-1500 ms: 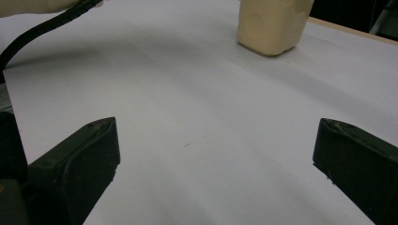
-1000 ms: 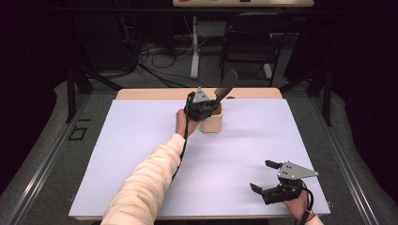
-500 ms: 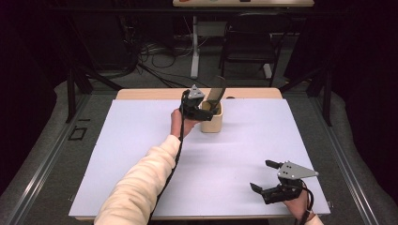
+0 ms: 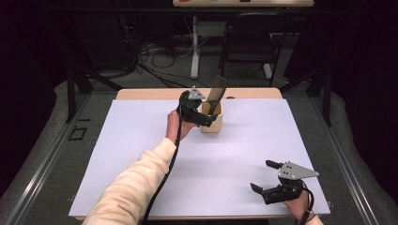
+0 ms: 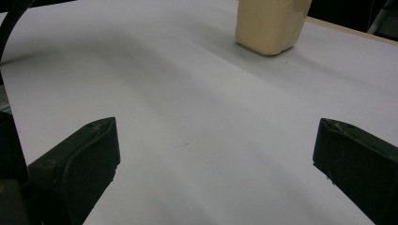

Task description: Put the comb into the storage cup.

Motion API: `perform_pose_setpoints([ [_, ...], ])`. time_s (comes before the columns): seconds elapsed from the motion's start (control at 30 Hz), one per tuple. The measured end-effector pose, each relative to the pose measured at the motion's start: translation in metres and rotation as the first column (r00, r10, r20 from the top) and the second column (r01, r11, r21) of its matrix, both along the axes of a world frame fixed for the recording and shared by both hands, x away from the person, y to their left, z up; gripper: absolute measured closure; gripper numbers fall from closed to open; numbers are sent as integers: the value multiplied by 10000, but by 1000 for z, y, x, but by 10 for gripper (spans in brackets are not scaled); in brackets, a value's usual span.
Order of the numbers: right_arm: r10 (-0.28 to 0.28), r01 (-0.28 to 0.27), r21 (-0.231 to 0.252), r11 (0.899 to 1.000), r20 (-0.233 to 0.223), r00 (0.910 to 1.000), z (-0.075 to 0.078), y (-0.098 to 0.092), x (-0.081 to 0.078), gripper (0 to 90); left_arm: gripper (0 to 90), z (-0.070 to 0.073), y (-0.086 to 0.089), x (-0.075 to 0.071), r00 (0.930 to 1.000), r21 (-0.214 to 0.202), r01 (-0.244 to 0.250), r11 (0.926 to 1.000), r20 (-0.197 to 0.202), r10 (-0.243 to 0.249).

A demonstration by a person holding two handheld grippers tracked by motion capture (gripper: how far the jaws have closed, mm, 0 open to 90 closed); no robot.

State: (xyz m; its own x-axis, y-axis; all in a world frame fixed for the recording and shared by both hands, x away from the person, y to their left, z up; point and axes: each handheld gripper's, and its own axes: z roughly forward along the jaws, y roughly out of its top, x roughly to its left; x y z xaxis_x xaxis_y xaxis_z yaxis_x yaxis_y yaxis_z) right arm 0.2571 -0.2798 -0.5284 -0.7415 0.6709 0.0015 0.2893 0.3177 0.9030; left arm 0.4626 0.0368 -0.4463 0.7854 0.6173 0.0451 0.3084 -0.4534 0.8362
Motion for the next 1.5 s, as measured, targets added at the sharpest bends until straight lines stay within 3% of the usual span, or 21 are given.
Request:
perform_pose_setpoints([
  [0.23,14,-14,-28,10000,0,10000,0,0,0,5,0,4,9,-18,9999,435,78,9990,-138,-72],
  [0.47,20,-20,-32,10000,5,10000,0,1,0,5,0,6,24,-33,9998,521,-73,9986,-159,82],
  [0.9,-2,2,-37,10000,-7,10000,0,1,0,5,0,2,56,-46,9973,975,-574,9936,-403,615],
  [1.3,-25,25,-41,10000,-30,10000,-1,2,1,5,0,1,77,-57,9931,1067,-915,9901,-638,987],
  [1.5,-24,23,-66,10000,-38,10000,-1,1,1,5,0,0,92,-67,9913,1067,-1127,9879,-558,1191],
])
